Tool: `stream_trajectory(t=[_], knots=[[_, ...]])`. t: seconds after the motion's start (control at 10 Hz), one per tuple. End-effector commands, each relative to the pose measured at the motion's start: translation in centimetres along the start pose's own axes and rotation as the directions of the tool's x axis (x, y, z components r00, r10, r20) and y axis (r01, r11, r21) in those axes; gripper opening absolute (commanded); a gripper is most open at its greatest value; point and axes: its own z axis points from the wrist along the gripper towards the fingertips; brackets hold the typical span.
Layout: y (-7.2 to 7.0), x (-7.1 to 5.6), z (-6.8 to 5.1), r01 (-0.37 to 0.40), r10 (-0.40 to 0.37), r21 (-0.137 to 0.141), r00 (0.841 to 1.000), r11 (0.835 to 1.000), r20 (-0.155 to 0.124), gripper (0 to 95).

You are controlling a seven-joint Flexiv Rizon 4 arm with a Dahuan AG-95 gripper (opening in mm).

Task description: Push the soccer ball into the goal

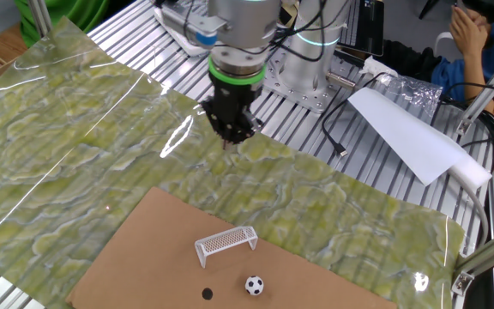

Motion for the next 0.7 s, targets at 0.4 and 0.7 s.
stream_trajectory(t=[0.4, 0.7], knots=[[3.3, 1.3, 0.0, -0.087, 0.087, 0.0, 0.996, 0.996, 0.003, 0.0], [5.3, 1.9, 0.5, -0.14, 0.14, 0.005, 0.99, 0.99, 0.011, 0.0]])
